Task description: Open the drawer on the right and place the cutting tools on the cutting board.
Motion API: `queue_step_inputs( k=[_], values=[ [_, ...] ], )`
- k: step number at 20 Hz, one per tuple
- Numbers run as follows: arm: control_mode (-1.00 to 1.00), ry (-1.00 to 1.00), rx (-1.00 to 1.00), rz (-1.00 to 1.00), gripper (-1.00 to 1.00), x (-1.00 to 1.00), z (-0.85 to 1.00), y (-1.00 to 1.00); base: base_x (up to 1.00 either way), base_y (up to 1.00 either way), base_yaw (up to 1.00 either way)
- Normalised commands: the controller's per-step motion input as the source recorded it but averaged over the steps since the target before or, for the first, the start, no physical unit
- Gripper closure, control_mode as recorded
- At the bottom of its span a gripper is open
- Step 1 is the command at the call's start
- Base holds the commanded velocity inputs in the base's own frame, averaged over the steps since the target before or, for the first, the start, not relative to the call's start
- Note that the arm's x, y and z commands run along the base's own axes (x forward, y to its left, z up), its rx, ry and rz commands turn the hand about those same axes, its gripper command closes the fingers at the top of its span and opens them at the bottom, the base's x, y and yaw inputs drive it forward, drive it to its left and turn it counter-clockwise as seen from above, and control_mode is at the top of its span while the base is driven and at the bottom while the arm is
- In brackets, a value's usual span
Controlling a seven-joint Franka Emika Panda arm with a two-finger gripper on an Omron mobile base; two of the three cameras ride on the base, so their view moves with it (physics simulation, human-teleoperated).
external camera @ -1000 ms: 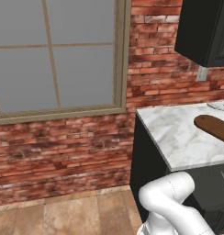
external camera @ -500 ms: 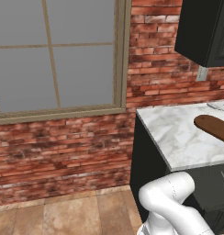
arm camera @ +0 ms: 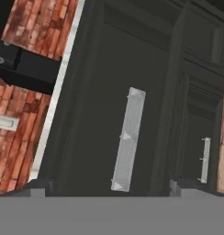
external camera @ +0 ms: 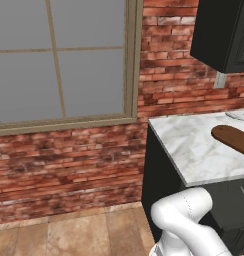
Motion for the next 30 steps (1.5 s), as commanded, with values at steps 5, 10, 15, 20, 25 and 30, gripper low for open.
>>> queue_step_inputs(
  k=[5,10,15,20,25,30],
  values=[
    [-1.00,0.11,-0.05,0.00,-1.00,-0.05,0.23,0.05,0.00,0.00,0.00],
    [-1.00,0.08,-0.04,0.00,-1.00,0.00,0.18,0.08,0.00,0.00,0.00],
    [-1.00,0.04,-0.03,0.00,-1.00,0.00,0.14,0.08,0.00,0.00,0.00],
    [-1.00,0.05,-0.02,0.00,-1.00,0.00,0.12,0.06,0.00,0.00,0.00],
    [-1.00,0.07,-0.02,0.00,-1.00,0.00,0.10,0.09,0.00,0.00,0.00],
    [-1.00,0.07,-0.01,0.00,-1.00,0.00,0.07,0.11,0.00,0.00,0.00]
  ],
)
